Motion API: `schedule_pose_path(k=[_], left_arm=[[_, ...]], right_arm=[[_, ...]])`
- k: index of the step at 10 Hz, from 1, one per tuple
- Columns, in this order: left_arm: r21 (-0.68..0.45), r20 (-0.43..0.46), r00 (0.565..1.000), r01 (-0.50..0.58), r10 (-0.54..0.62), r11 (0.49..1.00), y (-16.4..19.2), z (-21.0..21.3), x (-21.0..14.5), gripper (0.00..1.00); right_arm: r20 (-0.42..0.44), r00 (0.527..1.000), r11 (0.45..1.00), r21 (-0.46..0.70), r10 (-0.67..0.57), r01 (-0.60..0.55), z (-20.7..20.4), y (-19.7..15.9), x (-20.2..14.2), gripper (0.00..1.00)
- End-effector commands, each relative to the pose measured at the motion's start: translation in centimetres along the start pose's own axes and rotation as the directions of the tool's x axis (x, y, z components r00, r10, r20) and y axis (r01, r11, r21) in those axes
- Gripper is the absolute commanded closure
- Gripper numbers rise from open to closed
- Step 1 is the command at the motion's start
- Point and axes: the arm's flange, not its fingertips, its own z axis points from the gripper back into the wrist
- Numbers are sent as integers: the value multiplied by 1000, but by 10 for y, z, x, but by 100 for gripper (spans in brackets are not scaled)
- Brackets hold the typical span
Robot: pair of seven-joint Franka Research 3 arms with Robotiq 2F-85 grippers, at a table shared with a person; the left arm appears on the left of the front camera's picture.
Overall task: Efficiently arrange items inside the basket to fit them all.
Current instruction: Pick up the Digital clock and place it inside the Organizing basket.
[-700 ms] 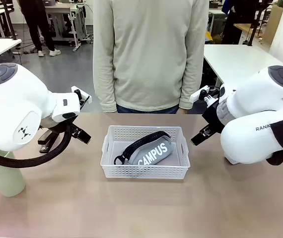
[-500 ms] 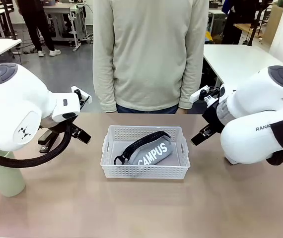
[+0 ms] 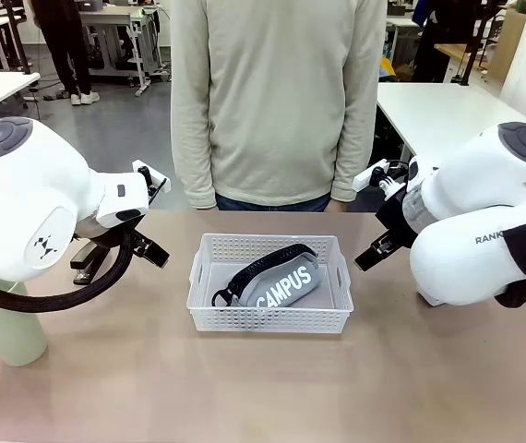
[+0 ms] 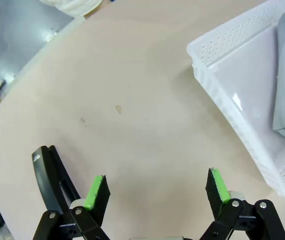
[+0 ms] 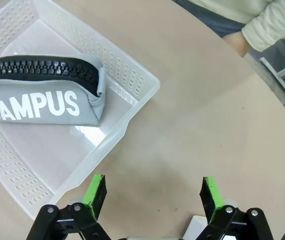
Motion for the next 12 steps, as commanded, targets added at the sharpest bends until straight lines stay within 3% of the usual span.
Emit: schedule_pose_path(k=[1, 9, 10, 12], left_arm=[[0, 0, 1000, 1, -1, 1000, 0, 0, 0, 0], [0, 0, 1000, 0, 0, 1000, 0, 0, 0, 0], [-125, -92, 995, 20, -31, 992, -1, 10, 1, 0], [-308, -168, 982, -139, 90, 941, 21, 34, -16, 0]], right_arm=[[0, 1000, 1000, 0, -1, 1, 0, 0, 0, 0], [0, 1000, 1000, 0, 0, 0, 0, 0, 0, 0], [-42, 999, 998, 65, -14, 17, 9, -5, -4, 0], [-114, 988, 955, 266, -103, 130, 28, -31, -19, 0]])
